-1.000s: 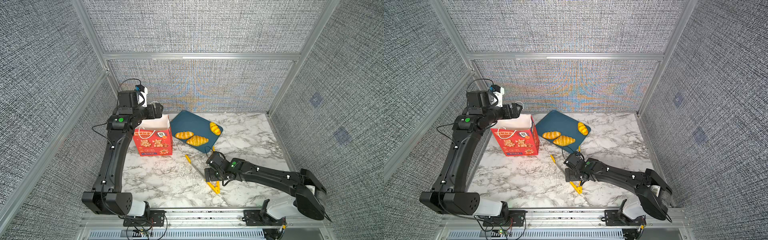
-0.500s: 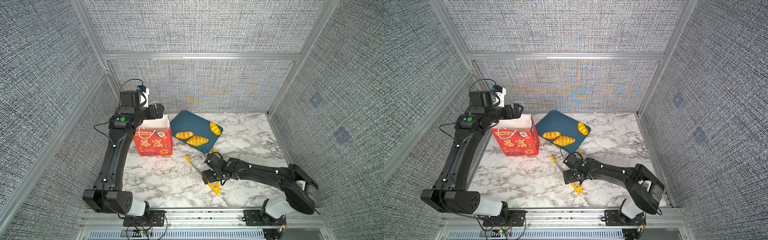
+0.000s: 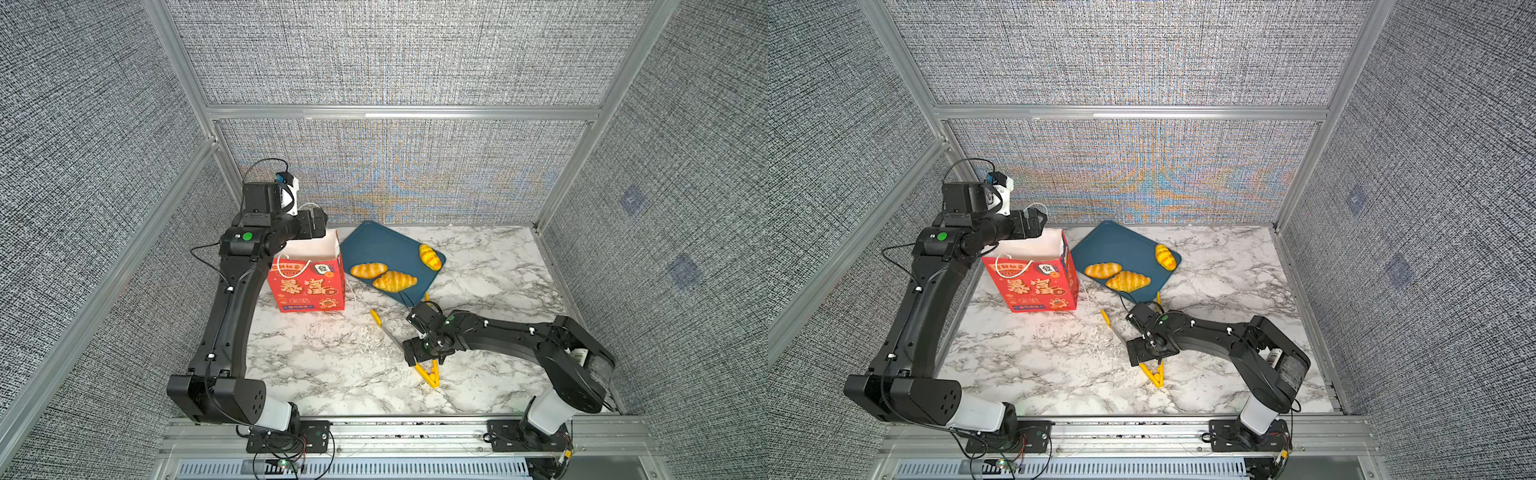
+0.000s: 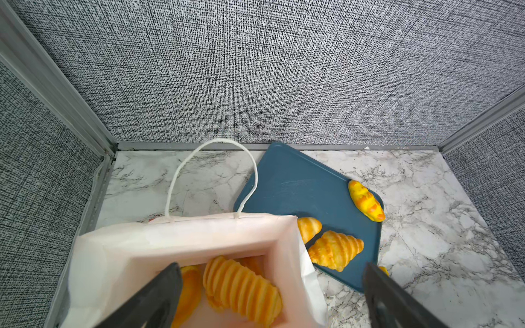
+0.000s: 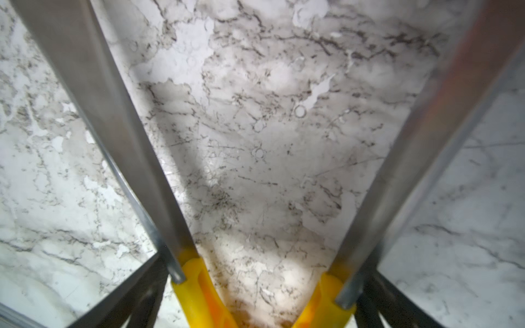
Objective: Pack bread into a paper bag
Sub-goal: Pick up the clamp from the center of the board.
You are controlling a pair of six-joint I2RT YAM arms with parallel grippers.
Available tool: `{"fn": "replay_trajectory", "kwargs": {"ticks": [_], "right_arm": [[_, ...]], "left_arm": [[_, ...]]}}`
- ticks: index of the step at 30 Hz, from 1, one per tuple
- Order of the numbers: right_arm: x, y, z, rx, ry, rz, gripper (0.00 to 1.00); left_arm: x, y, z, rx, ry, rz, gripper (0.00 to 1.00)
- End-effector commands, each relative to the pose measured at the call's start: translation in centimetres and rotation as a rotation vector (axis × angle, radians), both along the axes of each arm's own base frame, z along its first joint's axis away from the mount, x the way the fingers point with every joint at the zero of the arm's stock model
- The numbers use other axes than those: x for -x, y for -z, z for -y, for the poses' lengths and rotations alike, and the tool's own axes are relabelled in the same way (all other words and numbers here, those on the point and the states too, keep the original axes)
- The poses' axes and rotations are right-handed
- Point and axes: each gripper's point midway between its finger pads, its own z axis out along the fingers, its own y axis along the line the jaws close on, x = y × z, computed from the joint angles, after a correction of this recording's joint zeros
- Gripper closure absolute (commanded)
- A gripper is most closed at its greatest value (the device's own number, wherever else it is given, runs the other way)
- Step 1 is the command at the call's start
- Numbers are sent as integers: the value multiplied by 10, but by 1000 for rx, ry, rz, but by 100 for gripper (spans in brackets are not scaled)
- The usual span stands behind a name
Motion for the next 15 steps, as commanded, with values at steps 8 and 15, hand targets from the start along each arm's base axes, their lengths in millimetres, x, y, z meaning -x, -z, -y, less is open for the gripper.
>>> {"fn": "replay_trajectory", "kwargs": {"ticks": [8,15], "right_arm": [[0,18,-5,42,-35,-37,3],[2,27,-1,91,-41,-66,3]], "left_arm": [[-2,3,-4,-25,-10,-3,0],[-2,7,-3,-31,-9,-11,0]]}}
